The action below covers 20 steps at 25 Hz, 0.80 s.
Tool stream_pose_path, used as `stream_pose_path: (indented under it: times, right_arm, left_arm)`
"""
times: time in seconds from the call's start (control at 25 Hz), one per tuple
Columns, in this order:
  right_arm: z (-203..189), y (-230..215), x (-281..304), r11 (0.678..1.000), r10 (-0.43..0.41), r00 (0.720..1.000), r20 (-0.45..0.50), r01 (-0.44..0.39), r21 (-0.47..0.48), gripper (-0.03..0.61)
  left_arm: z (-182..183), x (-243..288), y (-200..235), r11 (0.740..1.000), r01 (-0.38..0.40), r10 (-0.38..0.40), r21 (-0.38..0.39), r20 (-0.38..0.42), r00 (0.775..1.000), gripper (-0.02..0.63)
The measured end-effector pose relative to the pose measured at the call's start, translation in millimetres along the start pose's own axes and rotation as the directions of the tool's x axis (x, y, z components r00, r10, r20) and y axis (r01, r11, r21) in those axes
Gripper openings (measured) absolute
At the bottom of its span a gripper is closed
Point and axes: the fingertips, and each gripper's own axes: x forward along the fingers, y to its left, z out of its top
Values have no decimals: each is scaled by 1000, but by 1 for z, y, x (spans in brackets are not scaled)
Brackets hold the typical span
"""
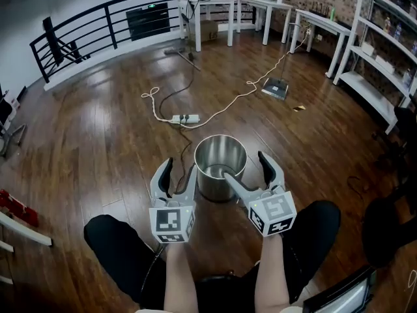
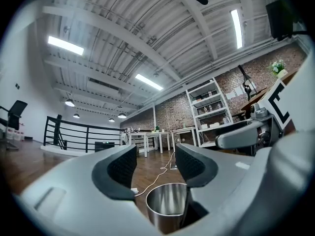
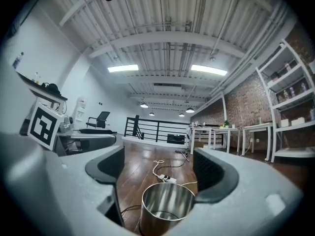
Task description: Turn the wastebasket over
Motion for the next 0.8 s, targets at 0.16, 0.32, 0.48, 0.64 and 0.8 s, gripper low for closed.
stream_pose_path:
  times: [0.16, 0.32, 0.48, 0.64, 0.8]
  right_arm:
    - [-15, -9, 44, 999, 49, 998, -35, -49, -3, 423]
    - [-39, -7, 81, 991, 127, 984, -123, -131, -32, 423]
    - [-58, -7, 100, 984, 158, 971, -182, -169, -50, 423]
    - [-79, 0, 120, 976, 202, 956, -215, -215, -41, 423]
    - [-112, 10, 133, 965, 256, 914, -315, -263, 19, 423]
  left_arm:
    - [-16, 35, 20, 1000, -11, 11, -8, -12, 1000, 256]
    - [-37, 61, 37, 999, -27, 27, -20, -38, 999, 256]
    - [-49, 80, 43, 999, -25, 24, -21, -51, 998, 255]
    - [-71, 89, 51, 999, -26, 24, -26, -67, 997, 255]
    - [-93, 92, 58, 998, -37, 31, -56, -107, 994, 255]
